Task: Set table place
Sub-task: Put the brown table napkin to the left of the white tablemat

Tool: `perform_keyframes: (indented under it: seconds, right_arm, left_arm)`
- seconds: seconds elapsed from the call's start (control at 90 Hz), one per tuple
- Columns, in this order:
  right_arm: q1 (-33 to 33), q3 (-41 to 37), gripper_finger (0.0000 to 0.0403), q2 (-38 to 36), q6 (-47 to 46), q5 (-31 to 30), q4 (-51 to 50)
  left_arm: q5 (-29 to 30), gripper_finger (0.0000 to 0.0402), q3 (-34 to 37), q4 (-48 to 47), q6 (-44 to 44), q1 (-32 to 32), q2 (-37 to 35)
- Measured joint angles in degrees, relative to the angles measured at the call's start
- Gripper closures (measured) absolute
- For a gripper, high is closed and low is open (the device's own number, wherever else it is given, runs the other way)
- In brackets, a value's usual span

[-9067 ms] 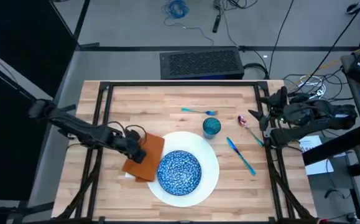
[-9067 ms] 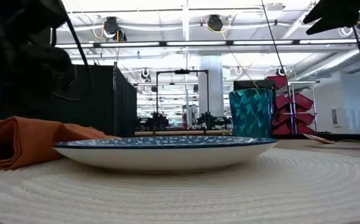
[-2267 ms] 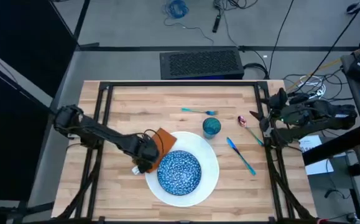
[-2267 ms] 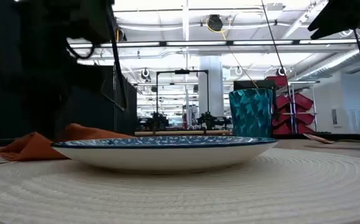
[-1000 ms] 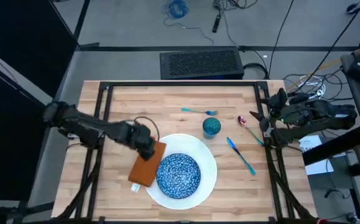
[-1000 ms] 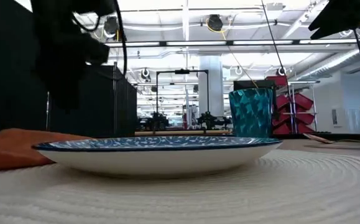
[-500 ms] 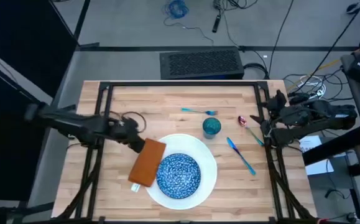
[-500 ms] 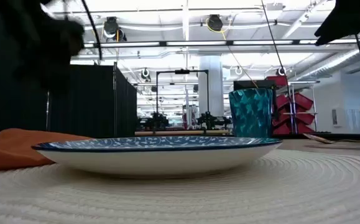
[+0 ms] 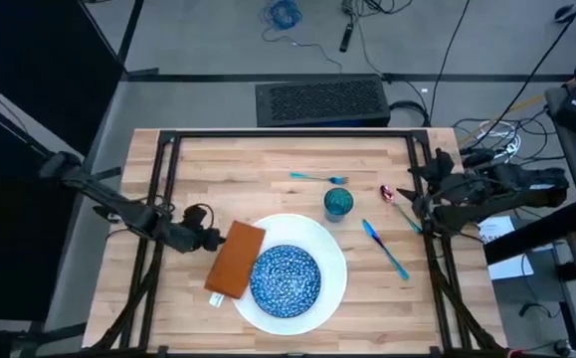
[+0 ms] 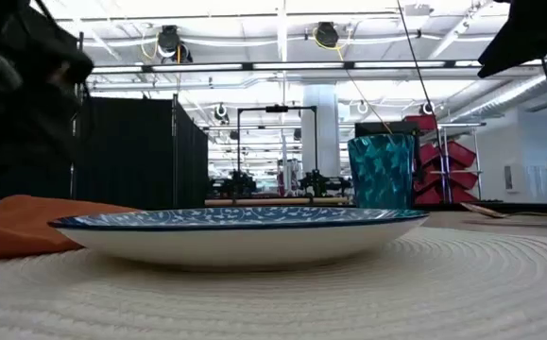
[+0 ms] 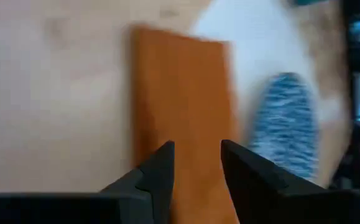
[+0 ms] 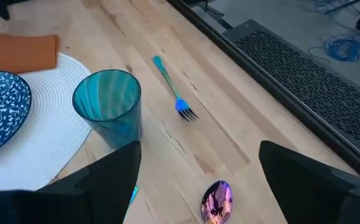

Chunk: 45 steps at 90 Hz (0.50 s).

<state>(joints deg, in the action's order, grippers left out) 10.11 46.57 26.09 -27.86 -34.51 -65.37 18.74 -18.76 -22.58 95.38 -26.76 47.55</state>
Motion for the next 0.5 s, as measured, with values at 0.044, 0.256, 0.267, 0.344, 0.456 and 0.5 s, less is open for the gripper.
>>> perform_keyframes:
  seconds: [0.044, 0.256, 0.267, 0.344, 0.456, 0.5]
  right_arm:
    - [0.00, 0.00, 0.0090, 0.00, 0.00, -0.08, 0.09]
    - [0.00, 0.00, 0.0090, 0.00, -0.35, -0.10, 0.49]
    - [0.00, 0.02, 0.0090, 0.00, -0.37, -0.10, 0.49]
    - [0.00, 0.02, 0.0090, 0.00, -0.42, -0.12, 0.51]
    - [0.00, 0.02, 0.0090, 0.00, -0.42, -0.12, 0.76]
    - [0.00, 0.02, 0.0090, 0.00, -0.42, -0.12, 0.86]
  left_arm:
    - [-1.42, 0.0283, -0.11, -0.42, 0.74, 0.00, 0.41]
    - [-7.90, 0.0283, -0.11, -1.47, 1.83, 0.13, 1.15]
    - [-7.99, 0.0283, -0.11, -1.67, 1.86, 0.16, 1.33]
    - [-8.26, 0.0283, -0.11, -2.52, 2.27, 0.15, 2.61]
    - [-8.28, 0.0283, -0.11, -2.13, 2.29, 0.15, 4.57]
    - [-8.50, 0.0283, -0.11, -1.66, 2.25, 0.15, 5.56]
